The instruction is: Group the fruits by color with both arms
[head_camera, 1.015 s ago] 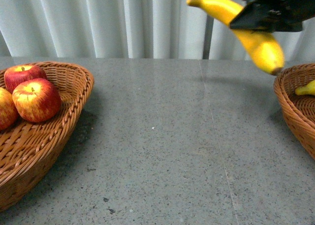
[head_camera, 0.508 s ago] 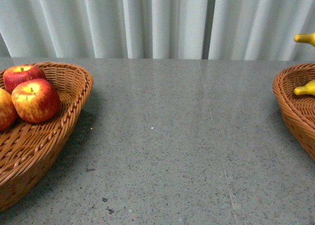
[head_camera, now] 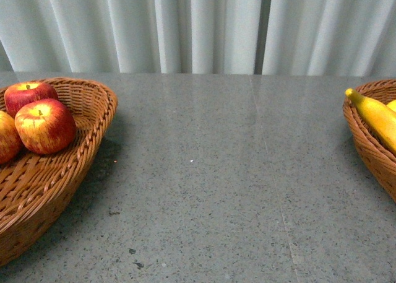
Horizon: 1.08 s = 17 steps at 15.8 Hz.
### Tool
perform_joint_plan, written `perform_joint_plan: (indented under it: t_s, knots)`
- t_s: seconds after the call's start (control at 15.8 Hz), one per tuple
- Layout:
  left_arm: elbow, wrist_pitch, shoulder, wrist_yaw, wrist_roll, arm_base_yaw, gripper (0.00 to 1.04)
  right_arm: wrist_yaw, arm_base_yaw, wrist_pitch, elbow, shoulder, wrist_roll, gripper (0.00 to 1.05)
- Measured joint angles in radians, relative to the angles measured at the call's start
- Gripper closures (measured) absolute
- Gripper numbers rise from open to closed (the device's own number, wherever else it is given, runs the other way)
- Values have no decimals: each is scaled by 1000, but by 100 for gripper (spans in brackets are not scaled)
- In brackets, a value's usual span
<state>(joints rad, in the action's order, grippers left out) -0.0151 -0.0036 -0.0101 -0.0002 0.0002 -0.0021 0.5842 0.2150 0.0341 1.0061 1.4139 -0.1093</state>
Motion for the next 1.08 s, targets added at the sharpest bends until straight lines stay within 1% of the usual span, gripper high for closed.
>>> perform_joint_plan:
  t_s: [0.13, 0.19, 0.32, 0.38, 0.44, 0.51, 0.57, 0.63, 0.82, 0.89, 0.95, 1.02, 1.08]
  knots:
    - [0, 0, 0, 0, 0, 0, 7, 54, -19, -121, -83, -133, 126, 6]
    - [0, 0, 0, 0, 0, 0, 7, 97, -18, -204, -146, -226, 203, 6]
    - [0, 0, 0, 0, 0, 0, 7, 154, -16, -314, -286, -428, 309, 6]
    - [0, 0, 0, 0, 0, 0, 7, -48, -66, -229, -364, -564, 277, 16]
    - [0, 0, 0, 0, 0, 0, 7, -213, -84, -175, -454, -686, 221, 27]
    - [0, 0, 0, -2, 0, 0, 7, -350, -47, -161, -554, -804, 167, 40]
    - [0, 0, 0, -2, 0, 0, 7, -376, 8, -208, -645, -894, 147, 53]
    - [0, 0, 0, 0, 0, 0, 7, -390, -7, -222, -703, -943, 136, 64]
    - [0, 0, 0, -1, 0, 0, 7, -449, -82, -229, -815, -1015, 118, 103]
    - [0, 0, 0, 0, 0, 0, 7, -466, -97, -232, -833, -1041, 115, 103]
    - [0, 0, 0, 0, 0, 0, 7, -554, -172, -230, -853, -1069, 116, 103]
    - [0, 0, 0, 0, 0, 0, 7, -565, -219, -229, -871, -1085, 115, 103]
    - [0, 0, 0, -1, 0, 0, 7, -576, -220, -225, -888, -1100, 113, 103]
